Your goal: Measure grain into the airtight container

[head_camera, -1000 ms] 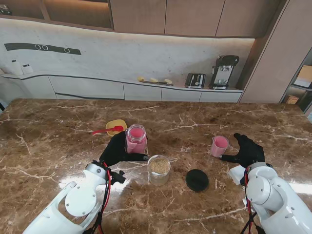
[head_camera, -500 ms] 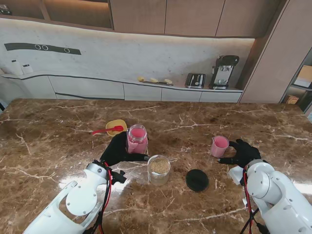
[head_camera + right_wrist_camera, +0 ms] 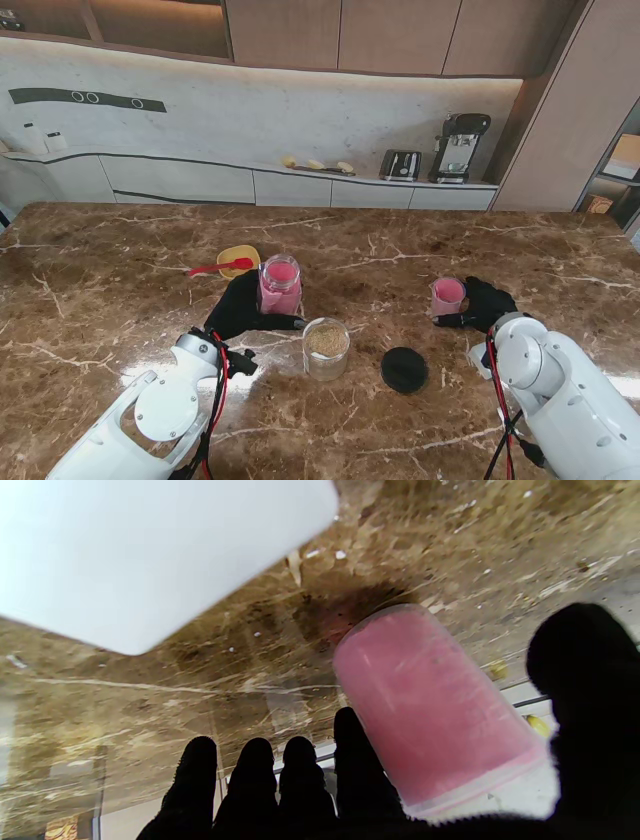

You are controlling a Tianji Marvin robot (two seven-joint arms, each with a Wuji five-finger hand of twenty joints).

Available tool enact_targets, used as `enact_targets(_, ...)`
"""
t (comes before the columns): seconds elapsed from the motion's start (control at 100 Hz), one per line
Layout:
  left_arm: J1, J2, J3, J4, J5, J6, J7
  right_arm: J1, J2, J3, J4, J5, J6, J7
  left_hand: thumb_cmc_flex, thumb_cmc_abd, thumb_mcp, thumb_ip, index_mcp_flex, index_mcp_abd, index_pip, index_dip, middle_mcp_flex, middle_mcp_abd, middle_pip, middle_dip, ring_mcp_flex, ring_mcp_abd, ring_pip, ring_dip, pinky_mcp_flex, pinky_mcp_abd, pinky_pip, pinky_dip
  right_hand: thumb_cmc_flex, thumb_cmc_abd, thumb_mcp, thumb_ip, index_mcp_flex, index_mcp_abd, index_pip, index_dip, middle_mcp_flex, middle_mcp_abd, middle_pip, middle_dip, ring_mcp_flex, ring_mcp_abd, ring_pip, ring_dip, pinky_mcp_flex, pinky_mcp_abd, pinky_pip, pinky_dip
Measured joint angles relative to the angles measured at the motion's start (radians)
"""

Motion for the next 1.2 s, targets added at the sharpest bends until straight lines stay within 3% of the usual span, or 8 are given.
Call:
enact_targets(0.11, 0.0, 0.0, -0.001, 0.0, -0.002, 0.004, -0.003, 0.024, -0.002, -0.024, 0.047, 0.026, -0.022, -0.056, 0.0, 0.0, 0.0, 0.0, 0.0, 0.0, 0.0, 0.0, 0.0, 0.0, 0.0, 0.0, 0.0, 0.0, 0.0, 0.0, 0.0, 0.0, 0.0, -0.003, 0.004, -0.001, -0.005, 0.0, -0.03, -0.002, 0.0, 0.003, 0.0, 0.0, 0.0, 0.0, 0.0, 0.0, 0.0, 0.0, 0.002, 0.0, -0.009, 0.0)
enact_targets(0.22, 0.0, 0.0, -0.001, 0.0, -0.002, 0.008, -0.005, 0.042, -0.014, -0.034, 0.091, 0.071, -0.04, -0.107, 0.0, 0.0, 0.0, 0.0, 0.0, 0.0, 0.0, 0.0, 0.0, 0.0, 0.0, 0.0, 0.0, 0.0, 0.0, 0.0, 0.0, 0.0, 0.009, -0.009, 0.059, 0.001, -0.07, 0.0, -0.067, -0.018, 0.055, 0.112, 0.0, 0.0, 0.0, 0.003, 0.0, 0.0, 0.0, 0.0, 0.003, -0.006, -0.01, 0.0)
enact_targets(0.47, 0.0, 0.0, -0.002, 0.0, -0.002, 0.019, -0.008, 0.063, -0.036, -0.034, 0.147, 0.171, -0.069, -0.14, 0.0, 0.0, 0.0, 0.0, 0.0, 0.0, 0.0, 0.0, 0.0, 0.0, 0.0, 0.0, 0.0, 0.0, 0.0, 0.0, 0.0, 0.0, 0.009, -0.009, 0.181, 0.003, -0.143, 0.0, -0.105, -0.226, 0.166, 0.357, 0.0, -0.002, 0.0, 0.038, 0.0, 0.0, 0.0, 0.0, 0.006, -0.013, -0.01, 0.002)
enact_targets(0.61, 0.0, 0.0, 0.0, -0.001, -0.002, 0.024, -0.007, 0.069, -0.046, -0.023, 0.166, 0.202, -0.086, -0.146, 0.0, 0.0, 0.0, 0.0, 0.0, 0.0, 0.0, 0.0, 0.0, 0.0, 0.0, 0.0, 0.0, 0.0, 0.0, 0.0, 0.0, 0.0, 0.009, -0.01, 0.218, 0.003, -0.163, 0.0, -0.105, -0.216, 0.137, 0.355, 0.0, -0.005, 0.011, 0.073, 0.0, 0.0, 0.0, 0.0, 0.006, -0.022, -0.024, 0.002)
enact_targets(0.75, 0.0, 0.0, 0.001, -0.001, -0.002, 0.025, -0.008, 0.068, -0.046, -0.003, 0.165, 0.217, -0.1, -0.108, 0.0, 0.0, 0.0, 0.0, 0.0, 0.0, 0.0, 0.0, 0.0, 0.0, 0.0, 0.0, 0.0, 0.0, 0.0, 0.0, 0.0, 0.0, 0.009, -0.01, 0.258, 0.002, -0.173, 0.0, -0.117, -0.152, -0.023, 0.191, 0.0, -0.007, 0.011, 0.086, 0.0, 0.0, 0.0, 0.0, -0.009, -0.038, -0.046, 0.002)
enact_targets(0.96, -0.001, 0.001, 0.003, -0.002, -0.006, 0.03, -0.013, 0.066, -0.045, 0.033, 0.172, 0.26, -0.183, -0.083, 0.0, 0.0, 0.0, 0.0, 0.0, 0.0, 0.0, 0.0, 0.0, 0.0, 0.0, 0.0, 0.0, 0.0, 0.0, 0.0, 0.0, 0.0, 0.009, -0.01, 0.347, -0.03, -0.175, 0.0, -0.116, -0.14, -0.049, -0.001, 0.0, -0.007, 0.011, 0.086, 0.0, 0.0, 0.0, 0.0, 0.006, -0.022, -0.034, 0.002)
enact_targets(1.02, -0.002, 0.001, 0.005, -0.002, -0.007, 0.031, -0.014, 0.068, -0.043, 0.039, 0.181, 0.279, -0.208, -0.066, 0.0, 0.0, 0.0, 0.0, 0.0, 0.0, 0.0, 0.0, 0.0, 0.0, 0.0, 0.0, 0.0, 0.0, 0.0, 0.0, 0.0, 0.0, 0.009, -0.011, 0.37, -0.041, -0.175, 0.0, -0.116, -0.145, -0.046, 0.0, 0.0, -0.007, 0.011, 0.086, 0.0, 0.0, 0.0, 0.0, 0.006, -0.022, -0.034, 0.002)
enact_targets(1.2, -0.004, 0.001, 0.009, -0.001, -0.008, 0.038, -0.014, 0.074, -0.031, 0.051, 0.189, 0.286, -0.219, -0.006, 0.0, 0.0, 0.0, 0.0, 0.0, 0.0, 0.0, 0.0, 0.0, 0.0, 0.0, 0.0, 0.0, 0.0, 0.0, 0.0, 0.0, 0.0, 0.009, -0.011, 0.385, -0.064, -0.174, 0.0, -0.063, -0.205, 0.065, 0.164, 0.0, -0.007, 0.011, 0.086, 0.0, 0.0, 0.0, 0.0, 0.005, -0.04, -0.043, 0.002)
